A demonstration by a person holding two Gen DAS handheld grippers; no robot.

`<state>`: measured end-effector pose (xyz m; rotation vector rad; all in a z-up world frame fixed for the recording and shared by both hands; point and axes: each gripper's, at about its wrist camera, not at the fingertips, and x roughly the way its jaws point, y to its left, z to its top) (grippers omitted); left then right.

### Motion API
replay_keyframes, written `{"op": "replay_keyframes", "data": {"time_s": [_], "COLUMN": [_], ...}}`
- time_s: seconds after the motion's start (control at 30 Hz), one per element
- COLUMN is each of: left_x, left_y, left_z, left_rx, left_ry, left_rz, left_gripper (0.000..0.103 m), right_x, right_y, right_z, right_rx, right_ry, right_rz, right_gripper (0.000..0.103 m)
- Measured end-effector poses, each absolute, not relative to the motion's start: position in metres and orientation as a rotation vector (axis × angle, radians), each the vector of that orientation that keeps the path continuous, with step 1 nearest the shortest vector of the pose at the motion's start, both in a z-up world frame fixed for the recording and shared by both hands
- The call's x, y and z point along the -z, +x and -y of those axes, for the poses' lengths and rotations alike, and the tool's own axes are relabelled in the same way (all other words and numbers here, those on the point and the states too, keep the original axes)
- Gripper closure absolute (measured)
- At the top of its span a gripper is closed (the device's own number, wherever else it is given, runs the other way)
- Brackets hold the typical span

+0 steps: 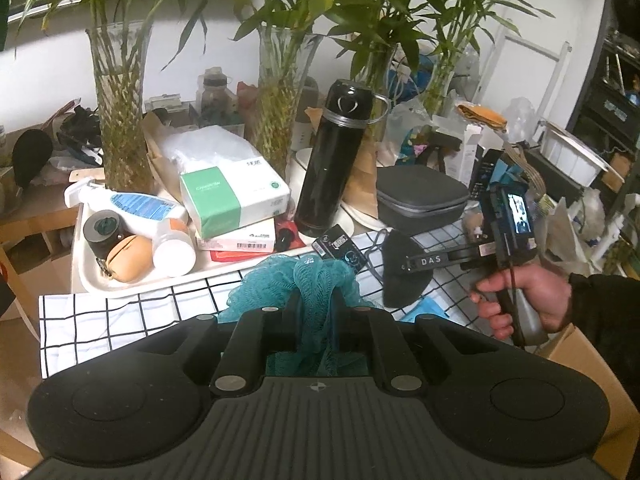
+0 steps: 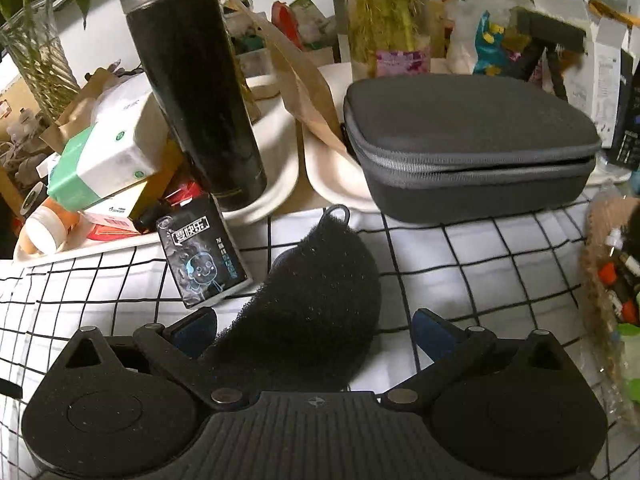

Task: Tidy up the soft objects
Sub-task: 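Lift the loofah with the left gripper while the right grasps the black foam sponge, then carry the loofah and sponge over the box and open both grippers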

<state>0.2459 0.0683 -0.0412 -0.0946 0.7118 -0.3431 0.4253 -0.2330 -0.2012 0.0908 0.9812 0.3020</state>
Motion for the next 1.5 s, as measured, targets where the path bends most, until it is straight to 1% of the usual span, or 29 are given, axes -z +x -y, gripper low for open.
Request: {"op": "replay_keyframes", "data": {"time_s": [0.03,0.07,0.2,0.77,1.07,1.5], "left_x": [0.041,0.04,0.039,0.03,0.014,-0.014], "left_y": [0.246,0.246,0.245,0.238,0.225,0.183], "left_z": [-0.069,-0.069,-0.068,-0.064,-0.061,-0.056], "left_rx": [0.342,0.341,0.341,0.342,0.334,0.334], "left_ry": [-0.099,-0.102,-0.104,-0.085,-0.089,-0.124], "left_rz": [-0.71,-0.707,-0.699,-0.641,-0.576,-0.448], "left_gripper": [0.09,0.09,0.09,0.091,0.091,0.092], "right_x": [0.202,0.202,0.197,0.137,0.099,0.057], "right_y": [0.425,0.425,0.422,0.401,0.366,0.3], "right_z": [0.234,0.235,0.24,0.279,0.296,0.299], "right_rx": [-0.305,-0.303,-0.285,-0.332,-0.385,-0.509], "right_ry": [0.096,0.094,0.088,0.077,0.076,0.071], "right_rz": [-0.993,-1.006,-1.002,-0.876,-0.804,-0.708], "right_gripper": [0.016,0.023,0.028,0.03,0.031,0.031]}}
